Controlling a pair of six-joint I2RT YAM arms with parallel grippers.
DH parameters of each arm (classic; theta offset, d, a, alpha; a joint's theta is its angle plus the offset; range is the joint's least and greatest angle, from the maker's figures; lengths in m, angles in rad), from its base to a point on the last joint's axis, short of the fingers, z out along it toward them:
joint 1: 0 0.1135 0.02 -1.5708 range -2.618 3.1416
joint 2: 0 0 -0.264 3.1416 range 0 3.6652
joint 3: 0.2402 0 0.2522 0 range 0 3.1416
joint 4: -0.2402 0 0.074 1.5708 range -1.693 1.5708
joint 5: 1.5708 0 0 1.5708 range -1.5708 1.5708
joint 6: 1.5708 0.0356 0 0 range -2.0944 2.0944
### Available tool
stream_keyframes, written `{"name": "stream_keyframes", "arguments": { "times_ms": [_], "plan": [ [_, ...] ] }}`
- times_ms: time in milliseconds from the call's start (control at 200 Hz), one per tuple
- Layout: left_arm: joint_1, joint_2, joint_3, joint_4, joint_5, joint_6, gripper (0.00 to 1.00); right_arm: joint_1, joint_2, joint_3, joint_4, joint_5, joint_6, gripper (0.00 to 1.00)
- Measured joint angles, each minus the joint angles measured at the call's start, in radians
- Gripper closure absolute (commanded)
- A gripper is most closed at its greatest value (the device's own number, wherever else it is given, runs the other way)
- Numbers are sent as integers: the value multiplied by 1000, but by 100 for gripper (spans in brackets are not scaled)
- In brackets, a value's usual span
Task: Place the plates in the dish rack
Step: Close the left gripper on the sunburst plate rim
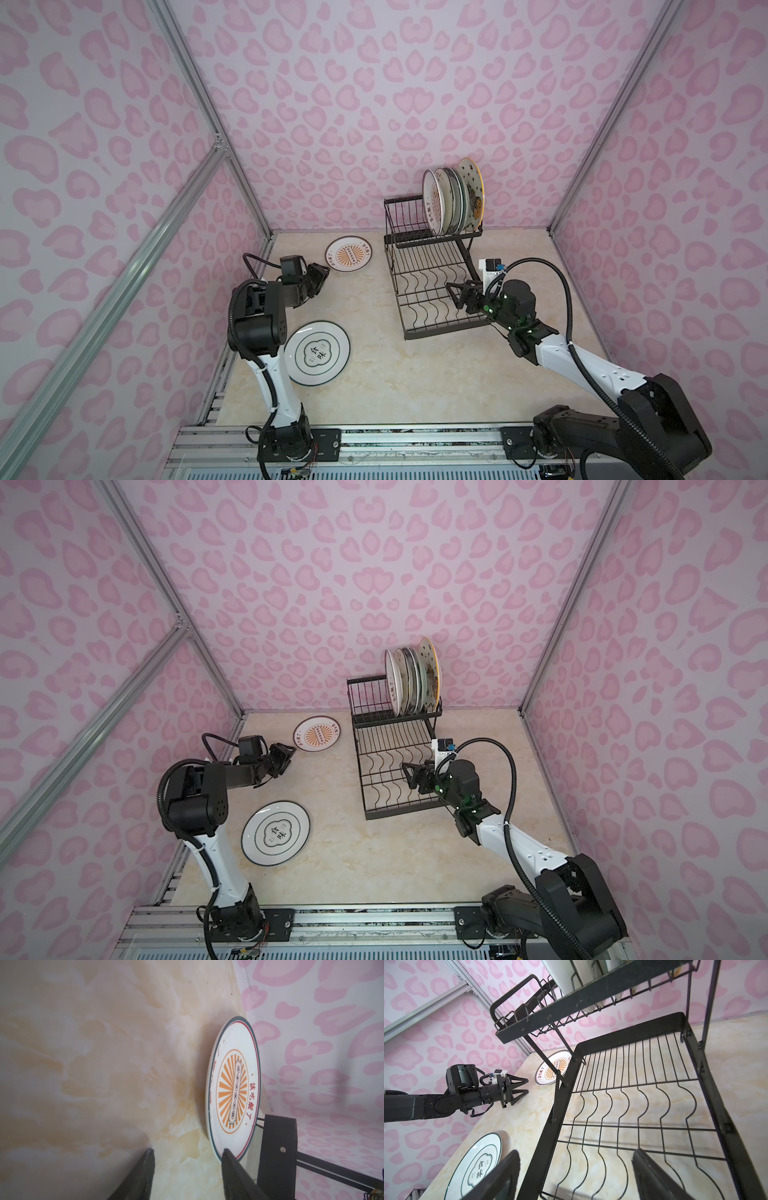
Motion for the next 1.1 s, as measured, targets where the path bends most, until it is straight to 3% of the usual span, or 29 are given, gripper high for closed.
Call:
{"name": "stream_keyframes", "arguments": {
  "times_ms": [1100],
  "plan": [
    [-106, 146, 283, -152, -74, -43, 45, -48, -18, -30, 12, -16, 9, 16]
  ]
}}
